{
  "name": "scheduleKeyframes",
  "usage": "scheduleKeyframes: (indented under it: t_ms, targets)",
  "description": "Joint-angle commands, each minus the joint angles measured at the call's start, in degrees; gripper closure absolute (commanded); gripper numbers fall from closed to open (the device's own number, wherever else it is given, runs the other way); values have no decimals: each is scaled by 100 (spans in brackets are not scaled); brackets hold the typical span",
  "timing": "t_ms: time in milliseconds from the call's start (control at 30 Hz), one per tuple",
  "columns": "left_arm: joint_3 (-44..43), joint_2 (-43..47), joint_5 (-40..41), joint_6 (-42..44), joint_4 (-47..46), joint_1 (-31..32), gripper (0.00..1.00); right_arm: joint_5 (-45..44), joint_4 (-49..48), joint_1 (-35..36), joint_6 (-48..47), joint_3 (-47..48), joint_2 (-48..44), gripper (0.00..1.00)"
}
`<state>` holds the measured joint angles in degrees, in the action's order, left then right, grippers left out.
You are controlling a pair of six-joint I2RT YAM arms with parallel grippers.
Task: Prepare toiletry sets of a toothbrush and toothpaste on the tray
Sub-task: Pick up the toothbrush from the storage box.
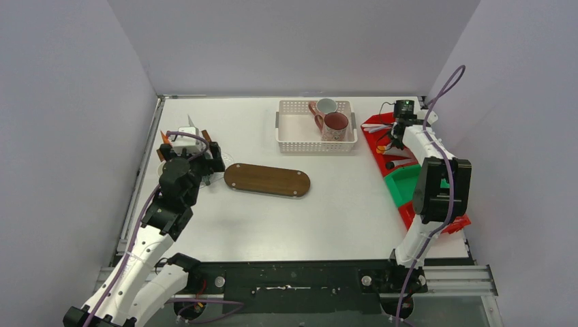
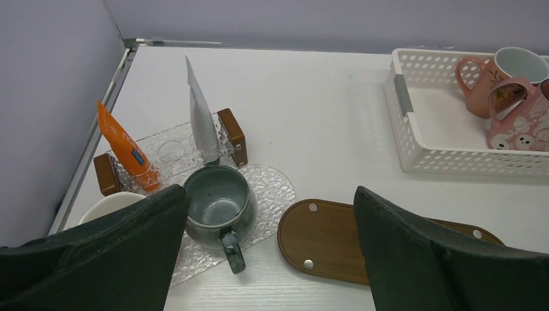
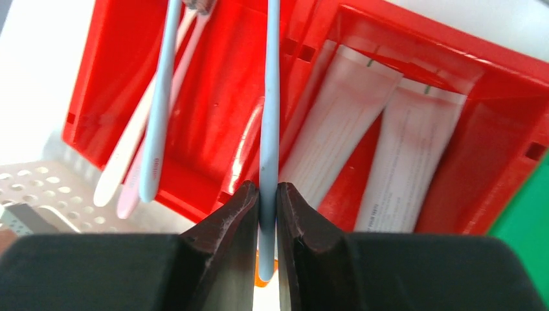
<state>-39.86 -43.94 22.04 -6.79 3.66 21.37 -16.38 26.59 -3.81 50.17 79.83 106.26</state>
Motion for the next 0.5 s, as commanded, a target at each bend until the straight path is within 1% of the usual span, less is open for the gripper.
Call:
scheduleKeyframes:
  t_ms: [0,167,333,467]
  targets:
    - [-4,78,-86,3,-260,-36,4,-818,413,27,-326,-44,-483,94]
    - [-19,75,-140,-39,-252,-36,4,-818,168,72,-679,-249,-901,95]
    - [-125,40,-349,-133,-198,-52,4,-353,-402,204,-1437,-715,-1579,100]
    - [-305,-20,-752,-309,-74,-71,4,98,-970,345,-2002,-1196,-2239,100]
